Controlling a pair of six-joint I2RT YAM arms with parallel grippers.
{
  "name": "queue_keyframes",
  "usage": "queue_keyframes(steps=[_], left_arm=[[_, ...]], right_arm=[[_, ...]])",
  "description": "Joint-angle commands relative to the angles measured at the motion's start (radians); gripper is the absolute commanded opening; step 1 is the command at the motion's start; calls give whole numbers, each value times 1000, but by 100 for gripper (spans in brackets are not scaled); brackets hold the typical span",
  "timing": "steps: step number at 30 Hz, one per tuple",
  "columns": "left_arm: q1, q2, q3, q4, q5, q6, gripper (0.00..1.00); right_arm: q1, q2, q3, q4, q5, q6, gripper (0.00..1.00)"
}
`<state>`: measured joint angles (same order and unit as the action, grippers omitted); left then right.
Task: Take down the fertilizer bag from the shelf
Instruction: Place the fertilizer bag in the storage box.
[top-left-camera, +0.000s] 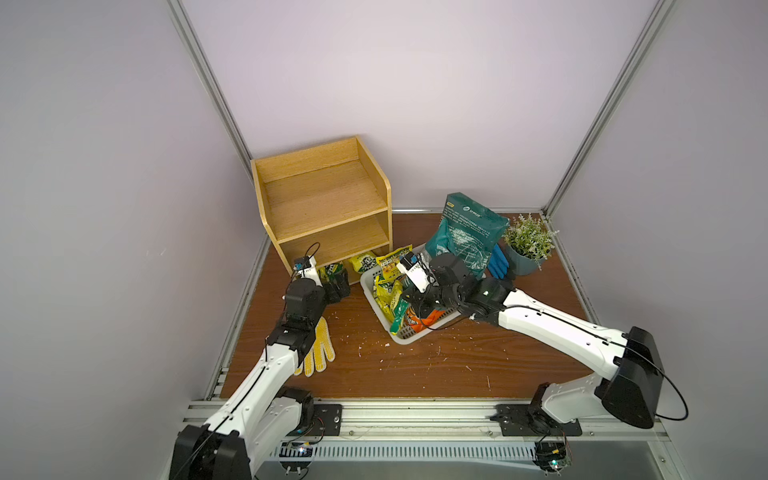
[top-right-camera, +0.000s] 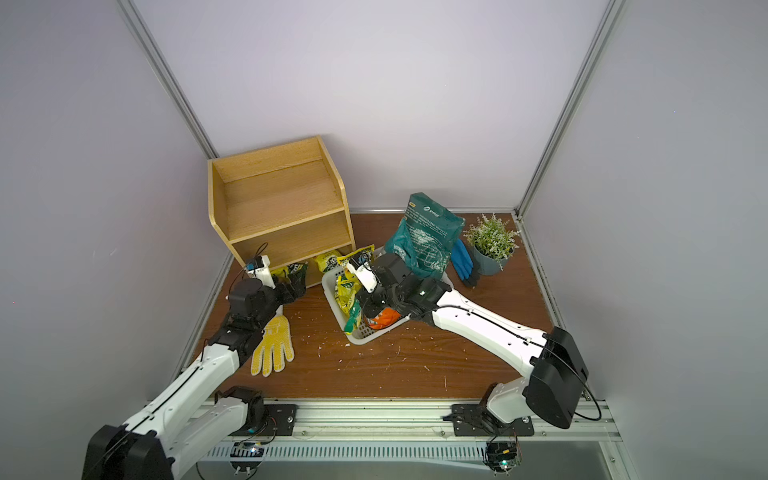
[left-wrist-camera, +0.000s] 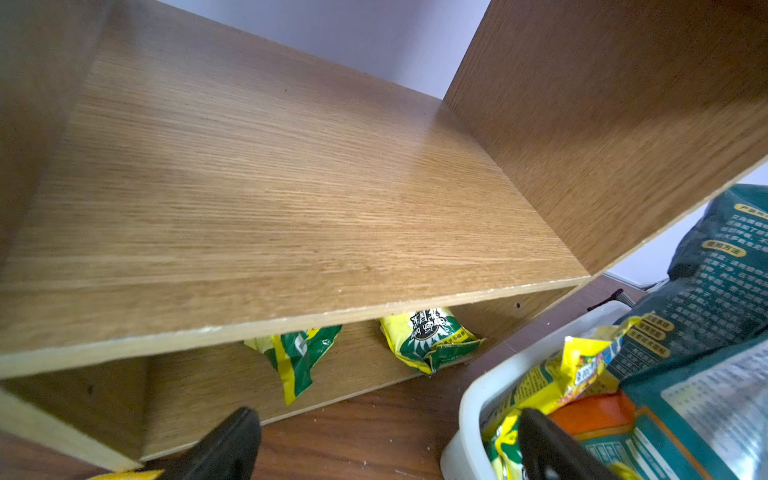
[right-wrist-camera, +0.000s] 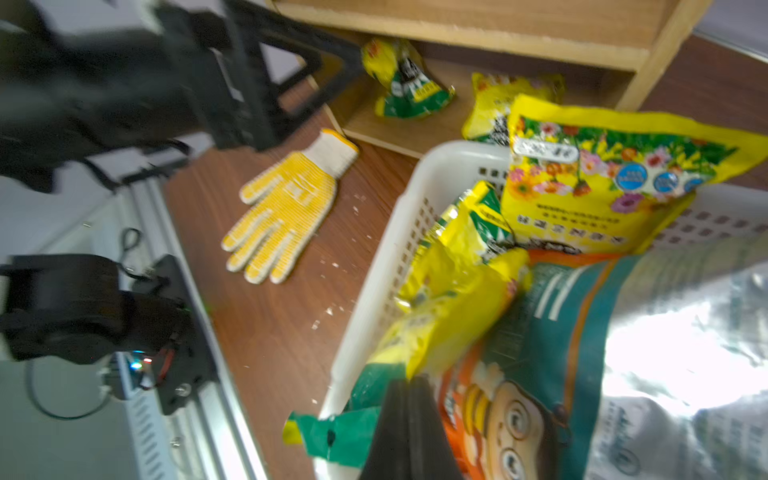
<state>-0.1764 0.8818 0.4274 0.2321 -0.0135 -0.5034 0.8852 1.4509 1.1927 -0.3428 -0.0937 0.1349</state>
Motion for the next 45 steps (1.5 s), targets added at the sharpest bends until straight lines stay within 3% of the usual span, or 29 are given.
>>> queue_keyframes(steps=[1,4,15,22,24,26,28,34,40,45], left_arm=[[12,-77,-22,46,-63,27,100],[12,-114,-39,52,-98,29,100],[12,-61,-27,54,-78,29,100],[12,-86,-32,23,-117,37,100],[12,-83,-32,19,-129,38,100],[12,-77,-31,15,-133,42,100],[12,-70,-27,-1,-153,43,100],[12,-84,-25,-72,-207,-5,100],[12,-186,-60,-195,-195,-110,100],[15,-273,-23,-323,-279,-124,100]], right_arm=[[-32,22,38,-92,167,-120,0],[-37,40,16,-87,232,-156,0],[-25,265,9,-44,-16,-33,0],[-25,236,51,-52,185,-35,1],[-24,203,93,-73,244,-66,22],[-24,167,134,-87,275,-86,35],[-12,135,160,-80,286,-104,42],[97,175,208,-13,307,-150,46],[134,231,145,276,76,-7,46],[236,347,181,396,196,-126,47]])
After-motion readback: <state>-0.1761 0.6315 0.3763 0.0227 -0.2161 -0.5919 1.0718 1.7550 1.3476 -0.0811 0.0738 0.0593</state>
